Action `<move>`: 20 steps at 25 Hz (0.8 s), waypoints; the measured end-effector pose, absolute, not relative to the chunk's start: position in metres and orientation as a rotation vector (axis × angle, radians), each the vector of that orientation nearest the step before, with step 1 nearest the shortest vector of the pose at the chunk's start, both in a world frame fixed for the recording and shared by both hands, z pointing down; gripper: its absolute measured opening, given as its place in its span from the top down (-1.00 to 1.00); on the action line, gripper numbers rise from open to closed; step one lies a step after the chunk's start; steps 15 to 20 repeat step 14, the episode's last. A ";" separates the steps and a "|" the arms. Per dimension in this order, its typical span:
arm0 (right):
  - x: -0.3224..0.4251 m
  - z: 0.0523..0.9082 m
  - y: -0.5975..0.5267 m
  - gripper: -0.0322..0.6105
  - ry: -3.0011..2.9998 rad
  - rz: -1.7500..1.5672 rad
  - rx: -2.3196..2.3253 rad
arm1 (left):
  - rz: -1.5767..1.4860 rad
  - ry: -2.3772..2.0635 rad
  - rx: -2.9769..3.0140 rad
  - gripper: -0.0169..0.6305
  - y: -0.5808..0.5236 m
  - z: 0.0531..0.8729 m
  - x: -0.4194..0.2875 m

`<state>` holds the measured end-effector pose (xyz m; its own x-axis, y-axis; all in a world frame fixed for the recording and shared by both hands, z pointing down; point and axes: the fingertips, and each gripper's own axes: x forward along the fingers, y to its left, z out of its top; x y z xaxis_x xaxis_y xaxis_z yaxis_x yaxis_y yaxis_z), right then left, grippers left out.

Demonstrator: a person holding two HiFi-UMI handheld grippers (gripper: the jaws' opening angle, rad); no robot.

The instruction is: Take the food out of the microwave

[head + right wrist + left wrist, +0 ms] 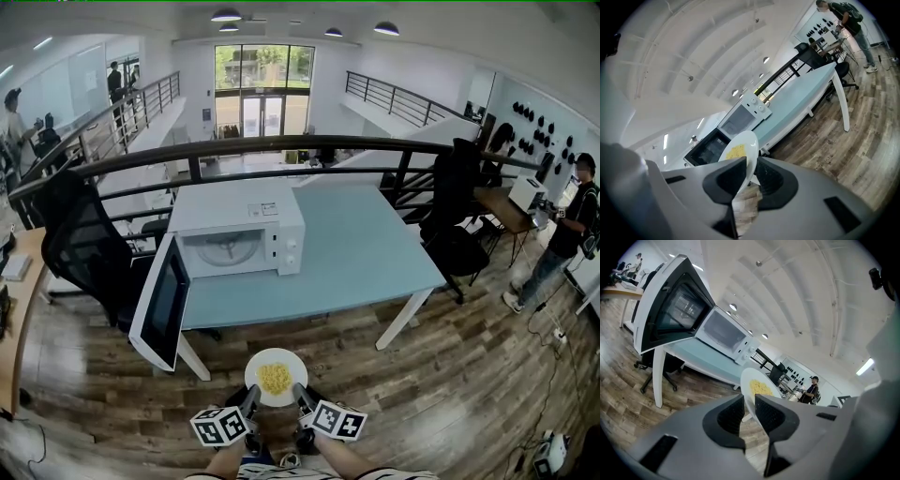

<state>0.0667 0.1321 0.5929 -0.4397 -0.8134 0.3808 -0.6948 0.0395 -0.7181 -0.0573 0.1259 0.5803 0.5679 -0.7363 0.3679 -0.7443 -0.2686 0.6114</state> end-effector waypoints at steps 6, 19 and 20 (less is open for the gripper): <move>0.069 0.598 0.137 0.66 2.172 -1.375 -1.594 | 0.028 -1.168 2.021 0.69 0.131 0.587 -0.055; 0.069 0.595 0.132 0.66 2.172 -1.365 -1.592 | 0.025 -1.163 2.034 0.69 0.127 0.584 -0.055; 0.069 0.595 0.132 0.66 2.172 -1.365 -1.592 | 0.025 -1.163 2.034 0.69 0.127 0.584 -0.055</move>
